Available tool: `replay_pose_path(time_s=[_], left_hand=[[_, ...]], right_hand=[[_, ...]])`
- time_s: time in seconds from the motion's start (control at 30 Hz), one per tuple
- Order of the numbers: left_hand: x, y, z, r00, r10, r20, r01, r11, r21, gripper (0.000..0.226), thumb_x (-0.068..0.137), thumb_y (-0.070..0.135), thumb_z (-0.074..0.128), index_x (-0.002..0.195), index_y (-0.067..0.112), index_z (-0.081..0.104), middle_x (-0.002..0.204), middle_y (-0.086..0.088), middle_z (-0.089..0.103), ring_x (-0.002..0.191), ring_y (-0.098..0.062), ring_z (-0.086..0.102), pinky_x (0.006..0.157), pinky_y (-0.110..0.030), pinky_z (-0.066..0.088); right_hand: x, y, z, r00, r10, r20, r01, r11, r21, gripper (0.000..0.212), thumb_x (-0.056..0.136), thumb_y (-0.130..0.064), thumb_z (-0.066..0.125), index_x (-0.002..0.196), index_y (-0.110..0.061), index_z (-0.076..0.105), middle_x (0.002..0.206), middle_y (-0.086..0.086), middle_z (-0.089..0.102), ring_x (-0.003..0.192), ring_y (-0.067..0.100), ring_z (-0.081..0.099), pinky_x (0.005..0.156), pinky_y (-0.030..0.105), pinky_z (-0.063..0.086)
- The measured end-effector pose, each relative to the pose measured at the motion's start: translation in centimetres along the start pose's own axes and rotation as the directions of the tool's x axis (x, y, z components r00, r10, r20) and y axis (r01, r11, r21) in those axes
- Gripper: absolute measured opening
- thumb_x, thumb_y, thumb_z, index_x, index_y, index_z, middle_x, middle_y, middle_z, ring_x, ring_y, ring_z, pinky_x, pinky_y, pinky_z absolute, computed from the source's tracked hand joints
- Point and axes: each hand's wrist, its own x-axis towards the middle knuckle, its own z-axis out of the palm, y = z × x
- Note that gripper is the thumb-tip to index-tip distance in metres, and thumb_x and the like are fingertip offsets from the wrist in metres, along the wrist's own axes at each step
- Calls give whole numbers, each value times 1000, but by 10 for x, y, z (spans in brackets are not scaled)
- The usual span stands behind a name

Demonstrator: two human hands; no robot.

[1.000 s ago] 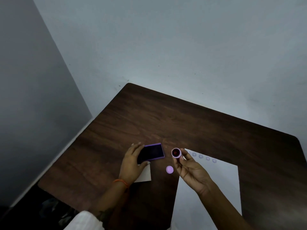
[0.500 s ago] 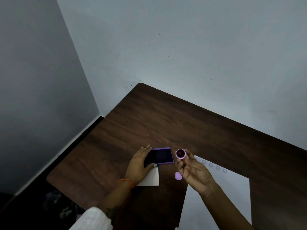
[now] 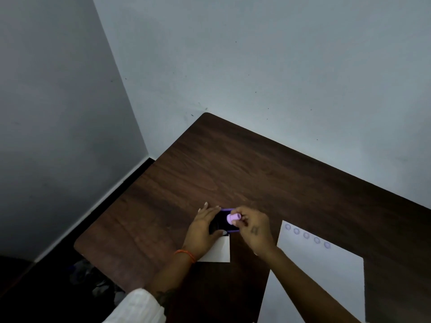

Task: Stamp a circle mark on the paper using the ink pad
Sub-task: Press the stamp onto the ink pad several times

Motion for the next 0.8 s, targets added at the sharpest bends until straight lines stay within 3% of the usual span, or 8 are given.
replay_pose_path(time_s=[0.13, 0.3, 0.5, 0.63, 0.7, 0.8], left_hand=[[1, -3, -1, 1000, 28, 14, -28, 1000, 11, 63, 81, 27, 66, 137, 20, 38, 148, 0, 38, 144, -20, 13, 116, -34, -1], [2, -3, -2, 998, 43, 43, -44, 999, 30, 66, 82, 28, 64, 139, 22, 32, 151, 3, 31, 144, -20, 7, 117, -36, -2], [3, -5, -1, 998, 43, 42, -44, 999, 30, 66, 82, 29, 64, 139, 24, 31, 151, 6, 29, 139, -10, 2, 114, -31, -4], [3, -5, -1, 998, 43, 56, -44, 999, 22, 66, 82, 28, 64, 139, 24, 31, 152, 4, 29, 138, -8, 2, 115, -32, -4], [4, -6, -1, 997, 41, 64, -43, 999, 22, 67, 81, 28, 65, 139, 24, 31, 152, 3, 29, 139, -10, 2, 115, -31, -5], [4, -6, -2, 997, 38, 70, -40, 999, 15, 67, 81, 28, 65, 139, 24, 31, 152, 2, 29, 140, -12, 3, 114, -31, -5]], right_hand=[[10, 6, 20, 935, -223, 276, 322, 858, -399, 28, 88, -5, 50, 115, -5, 59, 119, 16, 63, 112, 29, 56, 96, 33, 44], [13, 1, 13, 881, -241, 408, 435, 750, -497, 32, 94, -10, 41, 125, -5, 48, 131, 16, 52, 123, 28, 45, 102, 37, 38], [8, 3, 26, 939, -238, 250, 335, 801, -496, 35, 85, -2, 54, 120, -2, 53, 125, 20, 57, 119, 33, 51, 100, 39, 43], [14, 4, 14, 872, -272, 406, 462, 732, -502, 36, 88, -4, 48, 124, -6, 49, 131, 16, 53, 123, 29, 46, 103, 38, 40], [17, 8, 12, 858, -315, 406, 497, 711, -497, 34, 85, -2, 51, 119, -4, 53, 124, 17, 59, 116, 30, 52, 97, 38, 44], [17, 7, 17, 911, -283, 301, 394, 815, -425, 23, 78, 5, 57, 98, -1, 66, 99, 19, 68, 91, 30, 63, 80, 37, 52]])
